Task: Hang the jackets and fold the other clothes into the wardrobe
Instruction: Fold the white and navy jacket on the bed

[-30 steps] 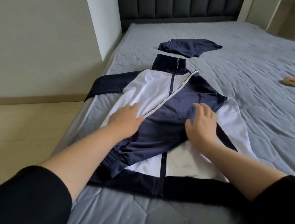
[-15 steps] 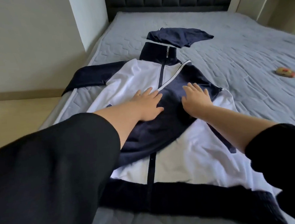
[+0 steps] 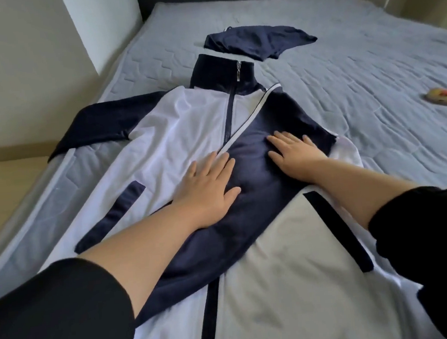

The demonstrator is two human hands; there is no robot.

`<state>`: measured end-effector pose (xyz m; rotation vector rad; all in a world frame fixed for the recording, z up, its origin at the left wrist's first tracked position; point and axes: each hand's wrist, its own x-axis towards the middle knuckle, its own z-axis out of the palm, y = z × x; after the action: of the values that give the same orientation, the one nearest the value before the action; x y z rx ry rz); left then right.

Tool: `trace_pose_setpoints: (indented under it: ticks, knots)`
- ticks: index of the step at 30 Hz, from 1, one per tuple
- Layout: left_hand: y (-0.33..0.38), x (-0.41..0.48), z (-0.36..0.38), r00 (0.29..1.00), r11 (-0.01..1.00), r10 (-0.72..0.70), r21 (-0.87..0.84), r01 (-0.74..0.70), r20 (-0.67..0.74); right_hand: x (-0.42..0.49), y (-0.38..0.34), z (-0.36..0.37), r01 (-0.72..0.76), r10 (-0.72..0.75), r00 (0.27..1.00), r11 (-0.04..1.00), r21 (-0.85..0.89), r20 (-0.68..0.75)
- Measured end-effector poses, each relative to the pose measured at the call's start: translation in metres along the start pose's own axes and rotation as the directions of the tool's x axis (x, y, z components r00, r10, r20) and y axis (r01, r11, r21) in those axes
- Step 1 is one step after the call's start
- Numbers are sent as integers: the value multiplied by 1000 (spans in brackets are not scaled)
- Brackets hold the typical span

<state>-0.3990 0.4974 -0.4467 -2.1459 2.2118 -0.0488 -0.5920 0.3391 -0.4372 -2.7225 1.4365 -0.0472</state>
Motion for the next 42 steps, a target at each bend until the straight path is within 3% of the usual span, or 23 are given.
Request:
trace_pose_setpoints:
  ticks: [2, 4, 8, 11, 13, 15, 16, 18, 19, 20, 22, 23, 25, 30, 32, 34, 37, 39, 41, 42]
  knots:
    - [0, 1, -1, 1000, 1000, 9, -10, -9, -4, 6, 17, -2, -193, 193, 981, 981, -2, 8]
    - [1, 2, -2, 1000, 1000, 7, -17, -7, -8, 12, 18, -5, -268, 269, 963, 963, -40, 24]
    - [2, 0, -6, 998, 997, 22, -67, -26, -57, 11, -15, -14, -287, 287, 958, 958, 11, 23]
    - [-23, -5, -17, 970, 982, 42, -171, -85, -240, 9, -55, -19, -215, 217, 976, 970, 113, -13]
    - [-53, -12, -20, 945, 966, -39, -256, -47, -323, 14, -90, -21, -155, 171, 983, 967, 205, -64]
    - [-90, -18, -17, 910, 884, -289, -447, 136, -296, 28, -129, -22, -100, 128, 988, 957, 273, -87]
    - [-106, -20, -18, 859, 765, -464, -587, 265, -217, 36, -148, -21, -82, 109, 991, 951, 298, -76]
    - [-132, -18, -22, 653, 344, -756, -824, 450, 41, 47, -181, -14, -83, 102, 994, 945, 317, -42]
    - [-142, -15, -25, 547, 104, -815, -882, 460, 189, 50, -192, -7, -98, 113, 993, 946, 308, -31]
    - [-152, -10, -28, 491, -143, -805, -912, 385, 334, 50, -200, 2, -114, 128, 991, 952, 284, -31]
    - [-166, -2, -33, 535, -572, -666, -816, 81, 520, 47, -205, 19, -128, 148, 986, 966, 224, -78]
    - [-174, 0, -34, 590, -695, -601, -718, -52, 539, 45, -205, 25, -131, 156, 982, 968, 214, -103]
    - [-188, 2, -35, 673, -801, -548, -543, -251, 497, 48, -204, 29, -134, 162, 980, 967, 215, -119]
    - [-215, 9, -38, 723, -800, -584, -413, -435, 369, 52, -205, 30, -130, 152, 978, 980, 149, -141]
    - [-228, 12, -44, 704, -784, -611, -396, -477, 362, 52, -205, 31, -142, 158, 982, 979, 146, -105]
    - [-243, 14, -52, 611, -759, -650, -427, -492, 451, 54, -204, 30, -162, 172, 983, 977, 141, -66]
    - [-258, 18, -64, 417, -679, -729, -651, -338, 543, 55, -205, 30, -184, 188, 982, 974, 134, -18]
    - [-260, 27, -69, 329, -525, -828, -832, -176, 453, 57, -204, 26, -183, 182, 983, 970, 160, 21]
    - [-247, 32, -77, 277, -244, -925, -965, 97, 262, 60, -201, 15, -181, 169, 983, 949, 258, 70]
    - [-237, 33, -80, 300, -60, -946, -977, 204, 120, 61, -198, 5, -196, 171, 980, 914, 356, 100]
